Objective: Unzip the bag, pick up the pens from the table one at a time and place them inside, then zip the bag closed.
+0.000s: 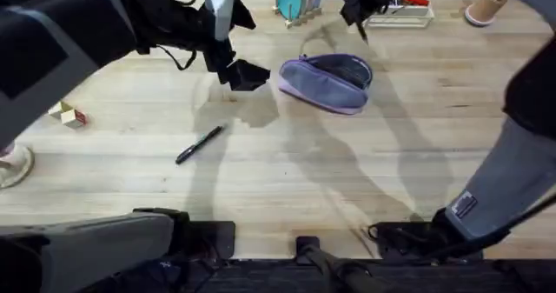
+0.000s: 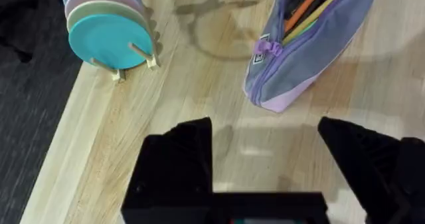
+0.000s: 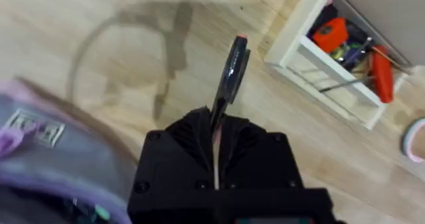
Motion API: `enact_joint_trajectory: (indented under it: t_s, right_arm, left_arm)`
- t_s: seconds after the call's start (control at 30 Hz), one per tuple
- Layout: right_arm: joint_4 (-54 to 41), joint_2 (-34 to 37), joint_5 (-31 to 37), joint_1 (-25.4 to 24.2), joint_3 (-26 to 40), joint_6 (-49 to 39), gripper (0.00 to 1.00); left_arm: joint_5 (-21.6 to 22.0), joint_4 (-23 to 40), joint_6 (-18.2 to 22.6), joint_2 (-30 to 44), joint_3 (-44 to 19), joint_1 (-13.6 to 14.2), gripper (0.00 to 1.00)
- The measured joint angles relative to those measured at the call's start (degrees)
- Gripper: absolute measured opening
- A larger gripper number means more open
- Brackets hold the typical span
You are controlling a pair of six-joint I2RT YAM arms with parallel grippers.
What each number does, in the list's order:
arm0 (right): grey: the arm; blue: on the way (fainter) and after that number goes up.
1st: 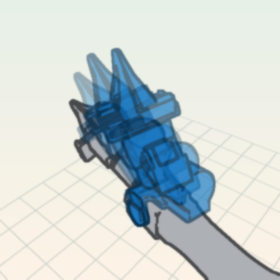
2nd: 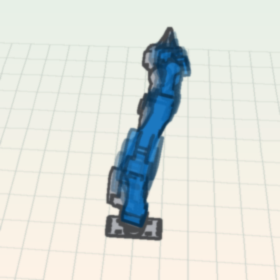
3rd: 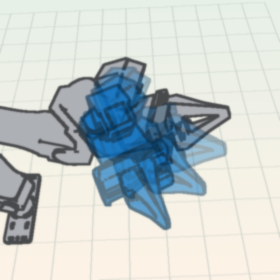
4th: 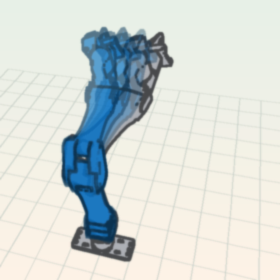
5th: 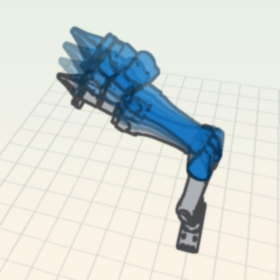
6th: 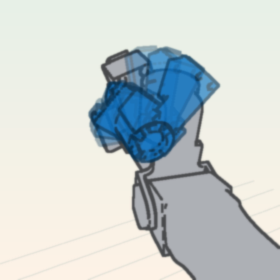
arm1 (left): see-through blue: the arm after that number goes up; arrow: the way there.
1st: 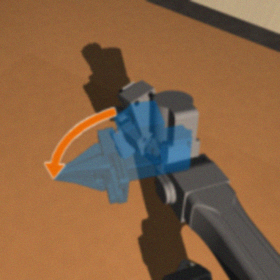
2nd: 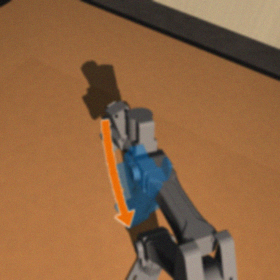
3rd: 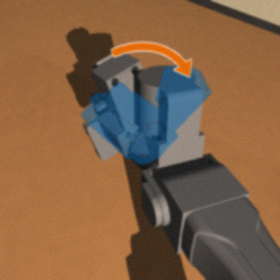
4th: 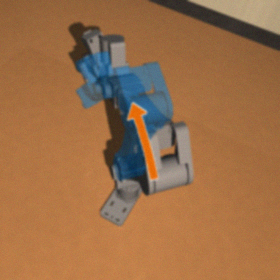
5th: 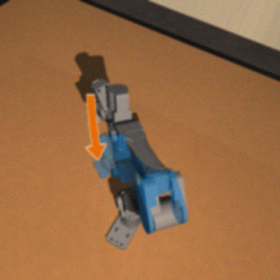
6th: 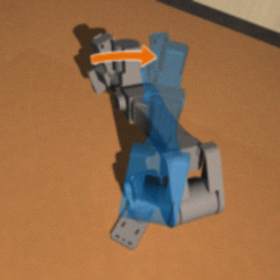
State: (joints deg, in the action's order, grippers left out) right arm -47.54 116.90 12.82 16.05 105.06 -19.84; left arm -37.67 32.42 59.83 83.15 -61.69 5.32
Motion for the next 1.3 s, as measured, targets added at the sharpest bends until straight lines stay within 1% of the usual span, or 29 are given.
enact_joint_trajectory:
  t_s: [0.13,0.47,0.6,0.73,0.9,1.17,1.3]
  right_arm:
    - [-3.82,-3.5,-2.25,0.0,0.0,-3.4,0.034]
    - [-11.64,-15.37,-13.78,0.0,0.0,-13.3,0.034]
    - [-16.92,-19.03,-16.26,0.0,0.0,-17.58,0.035]
    - [-22.64,-20.7,-17.2,0.0,0.0,-19.69,0.036]
    - [-29.3,-20.83,-18.52,0.0,-0.02,-23.25,0.036]
    - [-30.11,-20.85,-22.19,0.22,-0.16,-25.8,0.036]
    - [-28.9,-22.32,-22.78,0.28,-3.37,-26.07,0.036]
  left_arm:
    - [0.0,0.0,0.0,0.0,0.0,0.0,0.993]
    - [0.0,0.0,0.0,0.0,0.0,0.0,0.993]
    - [0.0,0.0,0.0,0.0,0.0,0.0,0.994]
    - [0.0,0.0,0.0,0.0,0.0,0.0,0.993]
    - [0.0,0.0,0.0,0.0,0.0,0.0,0.993]
    - [0.0,0.0,0.0,0.0,0.0,0.0,0.993]
    - [0.0,0.0,0.0,0.0,0.0,0.0,0.993]
